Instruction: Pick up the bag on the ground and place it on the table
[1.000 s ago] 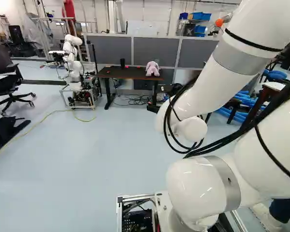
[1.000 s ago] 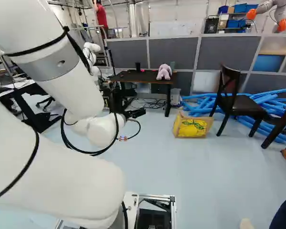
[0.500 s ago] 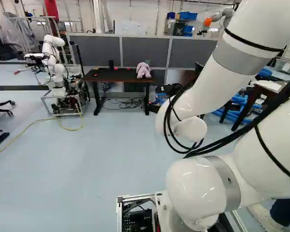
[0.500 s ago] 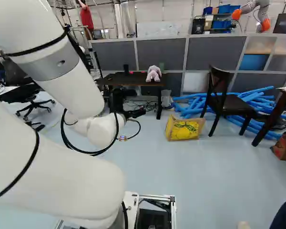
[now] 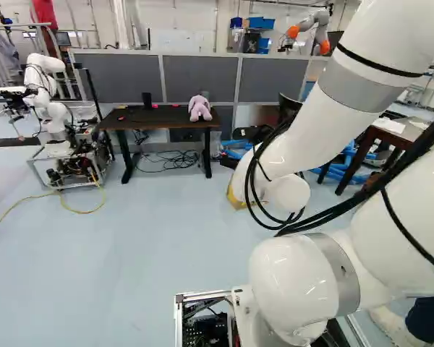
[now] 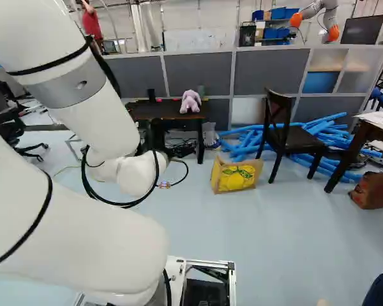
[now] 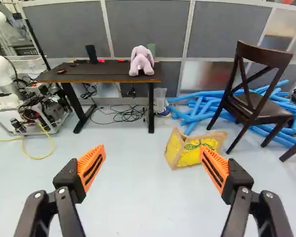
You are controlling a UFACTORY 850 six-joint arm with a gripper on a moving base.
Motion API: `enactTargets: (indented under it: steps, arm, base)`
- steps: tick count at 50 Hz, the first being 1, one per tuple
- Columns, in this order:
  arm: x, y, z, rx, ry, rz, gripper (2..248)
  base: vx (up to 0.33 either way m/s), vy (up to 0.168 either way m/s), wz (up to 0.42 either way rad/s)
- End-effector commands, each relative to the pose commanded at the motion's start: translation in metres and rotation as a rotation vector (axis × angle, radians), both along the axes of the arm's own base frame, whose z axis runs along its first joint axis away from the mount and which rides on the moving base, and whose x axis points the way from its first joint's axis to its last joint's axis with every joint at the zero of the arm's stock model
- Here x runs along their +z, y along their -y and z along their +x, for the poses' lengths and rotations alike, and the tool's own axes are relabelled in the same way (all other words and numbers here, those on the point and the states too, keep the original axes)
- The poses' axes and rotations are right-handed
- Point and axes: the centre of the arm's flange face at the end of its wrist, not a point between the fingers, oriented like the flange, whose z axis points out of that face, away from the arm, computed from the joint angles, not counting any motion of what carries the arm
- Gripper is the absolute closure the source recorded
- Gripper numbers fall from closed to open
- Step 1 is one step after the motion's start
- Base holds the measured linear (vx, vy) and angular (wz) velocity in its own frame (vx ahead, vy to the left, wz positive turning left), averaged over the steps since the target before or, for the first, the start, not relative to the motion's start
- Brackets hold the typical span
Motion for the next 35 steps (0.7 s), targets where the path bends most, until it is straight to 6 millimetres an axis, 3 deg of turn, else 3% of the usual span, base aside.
enactTargets:
  steps: [35]
  arm:
    - [0.0,0.0,0.0,0.0,0.0,0.0,3]
  base:
    - [0.196,-0.036,-0.191]
